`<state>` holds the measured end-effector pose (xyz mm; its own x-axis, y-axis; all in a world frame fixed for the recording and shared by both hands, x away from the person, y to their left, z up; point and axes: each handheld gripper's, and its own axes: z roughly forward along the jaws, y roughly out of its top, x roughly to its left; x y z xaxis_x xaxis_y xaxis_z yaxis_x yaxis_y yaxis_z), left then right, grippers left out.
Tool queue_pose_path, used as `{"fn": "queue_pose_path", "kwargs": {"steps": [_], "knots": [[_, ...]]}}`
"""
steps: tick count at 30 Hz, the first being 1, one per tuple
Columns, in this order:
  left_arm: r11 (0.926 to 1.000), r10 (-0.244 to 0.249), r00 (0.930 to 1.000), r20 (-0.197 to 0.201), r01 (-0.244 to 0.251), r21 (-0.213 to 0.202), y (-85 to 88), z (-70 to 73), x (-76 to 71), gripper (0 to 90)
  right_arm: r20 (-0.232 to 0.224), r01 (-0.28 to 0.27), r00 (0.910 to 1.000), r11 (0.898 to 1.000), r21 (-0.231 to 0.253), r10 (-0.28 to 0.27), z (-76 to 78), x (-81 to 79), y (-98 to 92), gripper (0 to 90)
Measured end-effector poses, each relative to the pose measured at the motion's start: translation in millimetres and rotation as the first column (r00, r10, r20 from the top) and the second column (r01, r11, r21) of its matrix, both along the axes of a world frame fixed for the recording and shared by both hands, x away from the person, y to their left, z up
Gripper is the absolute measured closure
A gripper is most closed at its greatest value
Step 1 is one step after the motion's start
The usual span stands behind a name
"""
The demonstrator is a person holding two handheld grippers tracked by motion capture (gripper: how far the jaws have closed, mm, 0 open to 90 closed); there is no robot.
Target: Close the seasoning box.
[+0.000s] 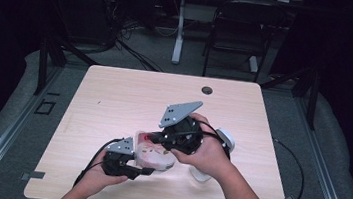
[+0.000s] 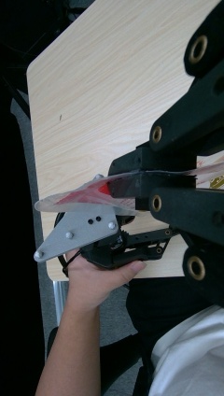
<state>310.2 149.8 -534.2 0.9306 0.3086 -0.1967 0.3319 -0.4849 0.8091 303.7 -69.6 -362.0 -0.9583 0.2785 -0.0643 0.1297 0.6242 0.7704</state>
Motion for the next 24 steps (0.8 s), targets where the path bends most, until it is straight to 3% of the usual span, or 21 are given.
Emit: {"fn": "queue_pose_path", "kwargs": {"steps": [17,24], "knots": [[0.9999,0.005,0.9999,-0.010,-0.005,0.011,2.6,2.1,-2.3,59.7,-0.021,-0.003,0.9998,1.000,0.028,0.004,-1.6,2.1,-4.4,86.3],[0.9990,0.013,0.9997,-0.019,-0.012,0.043,3.3,1.2,-2.2,60.3,-0.018,0.009,0.9998,0.999,0.039,-0.008,-2.6,1.4,-7.8,81.4]]}}
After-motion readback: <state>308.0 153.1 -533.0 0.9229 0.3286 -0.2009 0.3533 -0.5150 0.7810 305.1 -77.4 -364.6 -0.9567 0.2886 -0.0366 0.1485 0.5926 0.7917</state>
